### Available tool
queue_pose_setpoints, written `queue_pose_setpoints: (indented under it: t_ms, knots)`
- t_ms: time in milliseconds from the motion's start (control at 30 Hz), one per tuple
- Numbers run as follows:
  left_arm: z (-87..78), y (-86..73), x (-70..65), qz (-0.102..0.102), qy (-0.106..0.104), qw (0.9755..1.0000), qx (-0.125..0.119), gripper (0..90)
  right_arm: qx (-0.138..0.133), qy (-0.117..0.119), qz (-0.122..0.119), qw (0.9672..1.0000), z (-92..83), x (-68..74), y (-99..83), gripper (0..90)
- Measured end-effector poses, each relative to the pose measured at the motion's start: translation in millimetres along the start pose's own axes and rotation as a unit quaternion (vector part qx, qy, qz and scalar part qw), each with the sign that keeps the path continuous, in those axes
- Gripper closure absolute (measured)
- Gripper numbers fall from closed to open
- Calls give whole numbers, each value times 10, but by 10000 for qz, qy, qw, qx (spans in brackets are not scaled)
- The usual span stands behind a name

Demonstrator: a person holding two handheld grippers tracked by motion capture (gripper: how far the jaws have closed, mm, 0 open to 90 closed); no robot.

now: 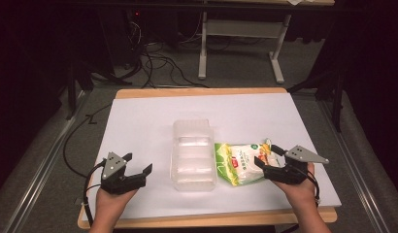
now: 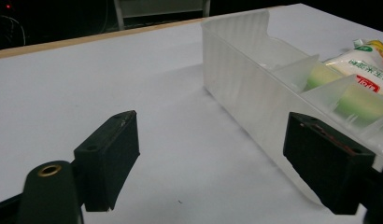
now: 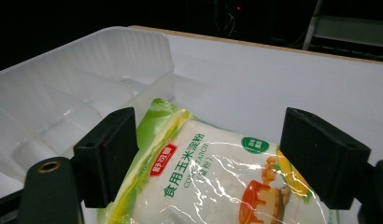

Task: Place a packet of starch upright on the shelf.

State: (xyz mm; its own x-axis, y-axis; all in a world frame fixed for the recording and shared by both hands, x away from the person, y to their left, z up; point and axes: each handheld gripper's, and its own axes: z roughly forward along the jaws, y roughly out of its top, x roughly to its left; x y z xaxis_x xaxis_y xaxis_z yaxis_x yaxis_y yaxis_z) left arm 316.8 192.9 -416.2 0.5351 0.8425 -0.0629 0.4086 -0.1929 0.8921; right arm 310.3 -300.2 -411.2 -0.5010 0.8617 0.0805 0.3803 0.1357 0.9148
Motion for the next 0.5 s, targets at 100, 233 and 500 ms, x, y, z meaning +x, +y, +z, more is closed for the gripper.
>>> queue_pose_setpoints:
  t_ms: [100, 233, 500]
  knots:
    - [18, -1, 10, 60, -18, 9999, 141, 161, 103, 22, -55, 9999, 17, 4, 0, 165]
    - [19, -3, 7, 74, -34, 9999, 138, 157, 140, 20, -77, 9999, 30, 1, -9, 164]
    - [29, -18, 4, 46, -88, 9998, 148, 157, 274, 91, -50, 9996, 61, 12, -37, 225]
